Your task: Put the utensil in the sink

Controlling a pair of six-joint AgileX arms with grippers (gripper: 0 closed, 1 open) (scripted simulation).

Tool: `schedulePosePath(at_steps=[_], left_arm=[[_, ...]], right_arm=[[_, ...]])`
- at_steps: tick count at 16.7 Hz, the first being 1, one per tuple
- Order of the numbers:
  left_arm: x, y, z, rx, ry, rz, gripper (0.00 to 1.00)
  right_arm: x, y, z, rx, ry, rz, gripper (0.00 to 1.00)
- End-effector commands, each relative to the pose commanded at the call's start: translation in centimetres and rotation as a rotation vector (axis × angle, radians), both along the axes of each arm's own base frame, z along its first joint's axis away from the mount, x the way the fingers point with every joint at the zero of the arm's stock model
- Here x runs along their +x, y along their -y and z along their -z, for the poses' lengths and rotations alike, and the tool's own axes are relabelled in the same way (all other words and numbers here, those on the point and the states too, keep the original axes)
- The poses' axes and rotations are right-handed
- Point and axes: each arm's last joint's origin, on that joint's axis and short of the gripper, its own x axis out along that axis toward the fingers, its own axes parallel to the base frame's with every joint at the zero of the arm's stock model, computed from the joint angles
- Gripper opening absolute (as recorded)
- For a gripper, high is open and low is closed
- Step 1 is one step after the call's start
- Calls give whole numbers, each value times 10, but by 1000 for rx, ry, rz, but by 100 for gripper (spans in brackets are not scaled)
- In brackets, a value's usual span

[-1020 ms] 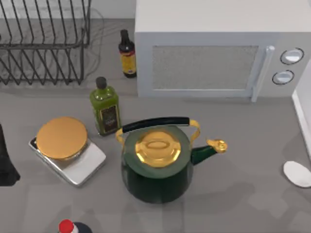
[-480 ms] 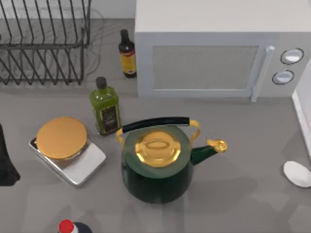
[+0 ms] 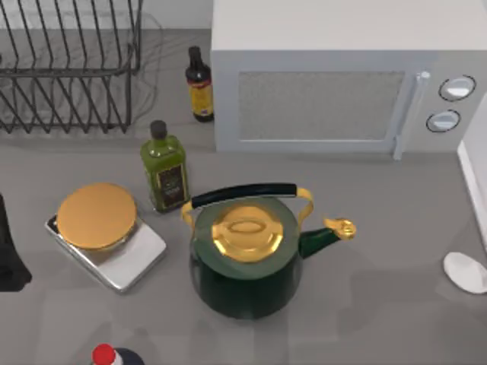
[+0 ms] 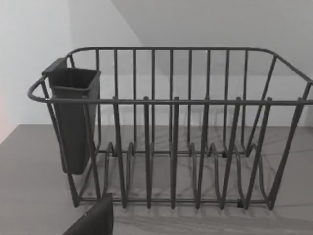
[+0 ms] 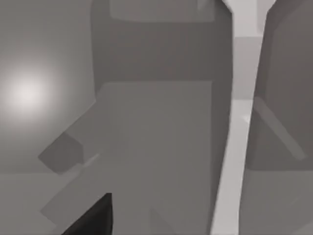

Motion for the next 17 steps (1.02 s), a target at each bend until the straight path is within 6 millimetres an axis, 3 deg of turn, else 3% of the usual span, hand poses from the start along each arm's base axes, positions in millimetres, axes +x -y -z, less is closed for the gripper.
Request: schedulePosePath(at_steps=[4, 9, 17], left_arm=[[0, 0, 0, 0, 0, 0, 100], [0, 0, 0, 0, 0, 0, 100], [0, 0, 0, 0, 0, 0, 100]], right_arm=[[-5, 0, 34, 0, -7, 0, 100], [-6, 0, 38, 0, -11, 0, 100], [-6, 0, 38, 0, -11, 0, 40]])
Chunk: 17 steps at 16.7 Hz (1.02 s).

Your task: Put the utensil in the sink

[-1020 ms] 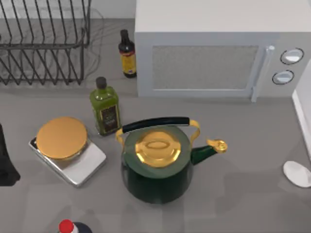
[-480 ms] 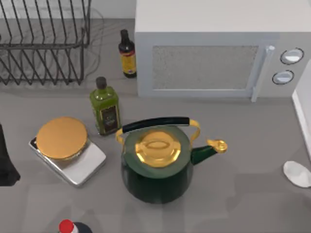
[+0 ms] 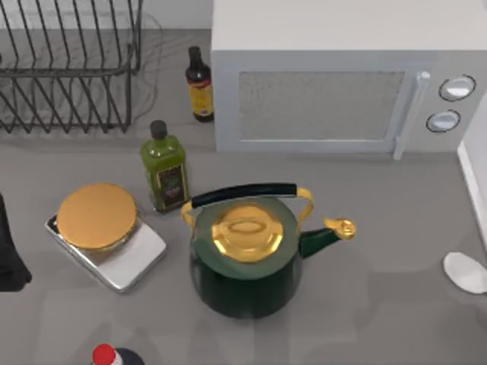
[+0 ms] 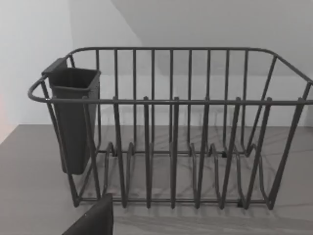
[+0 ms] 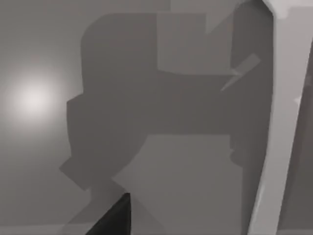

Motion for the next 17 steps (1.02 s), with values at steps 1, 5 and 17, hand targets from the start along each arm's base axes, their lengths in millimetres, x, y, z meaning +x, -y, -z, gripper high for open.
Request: schedulePosePath(at_steps=[1, 5, 17], left_arm=[[0, 0, 0, 0, 0, 0, 100], [0, 0, 0, 0, 0, 0, 100], [0, 0, 0, 0, 0, 0, 100]], right_arm=[[0, 0, 0, 0, 0, 0, 32], [0, 0, 0, 0, 0, 0, 2], [4, -1, -30, 18, 18, 16, 0]])
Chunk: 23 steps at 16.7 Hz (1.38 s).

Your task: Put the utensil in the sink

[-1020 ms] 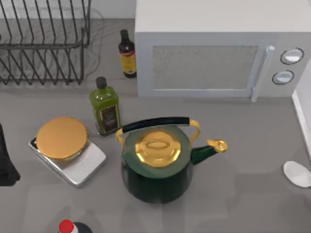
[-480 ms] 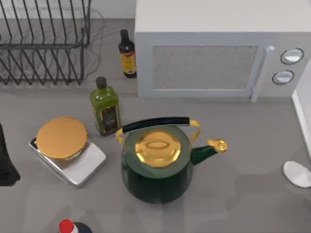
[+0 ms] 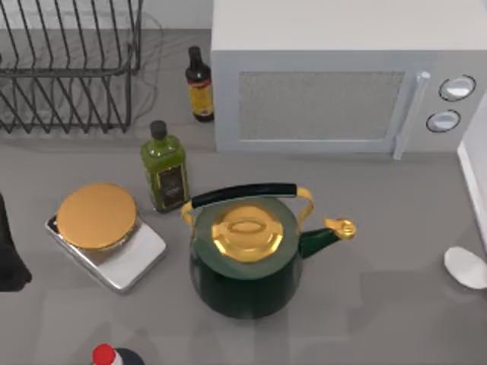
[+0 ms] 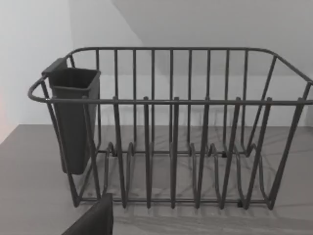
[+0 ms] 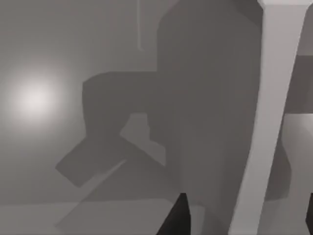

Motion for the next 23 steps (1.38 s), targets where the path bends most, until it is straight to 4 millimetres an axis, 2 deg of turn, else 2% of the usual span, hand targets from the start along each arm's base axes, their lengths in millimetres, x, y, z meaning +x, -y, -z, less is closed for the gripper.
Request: schedulePosePath(at_steps=[3, 9, 16, 19, 23], left_arm=[[0, 0, 0, 0, 0, 0, 100], [0, 0, 0, 0, 0, 0, 100], [0, 0, 0, 0, 0, 0, 100], [0, 0, 0, 0, 0, 0, 100], [0, 0, 0, 0, 0, 0, 100]], right_arm=[[3, 0, -26, 0, -11, -4, 0], [-3, 0, -87, 1, -11, 1, 0], [-1, 0, -90, 1, -12, 2, 0], [19, 2, -96, 2, -45, -5, 0], [75, 8, -107, 6, -100, -22, 0]])
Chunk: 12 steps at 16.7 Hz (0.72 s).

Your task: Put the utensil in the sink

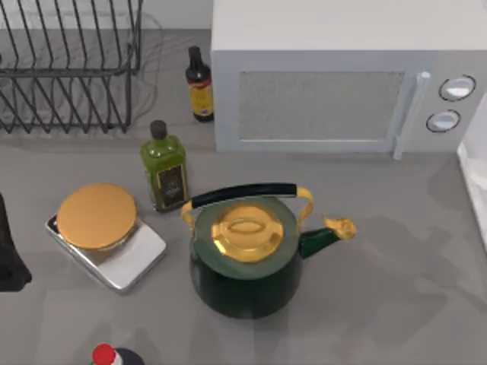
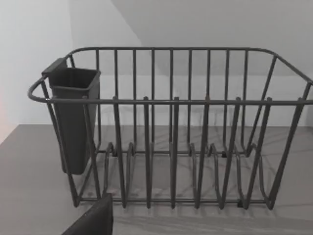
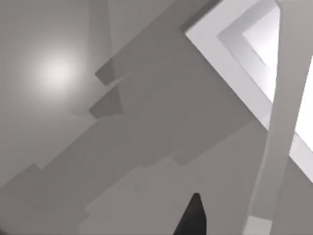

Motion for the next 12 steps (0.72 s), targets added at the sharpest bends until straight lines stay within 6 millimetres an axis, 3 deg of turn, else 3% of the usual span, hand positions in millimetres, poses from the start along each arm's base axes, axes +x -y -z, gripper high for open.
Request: schedulePosePath(at_steps=[7, 12], left_arm=[[0, 0, 0, 0, 0, 0, 100], [0, 0, 0, 0, 0, 0, 100]], right_arm=[[129, 23, -10, 4, 13, -13, 0], [181, 42, 8, 2, 64, 3, 0]])
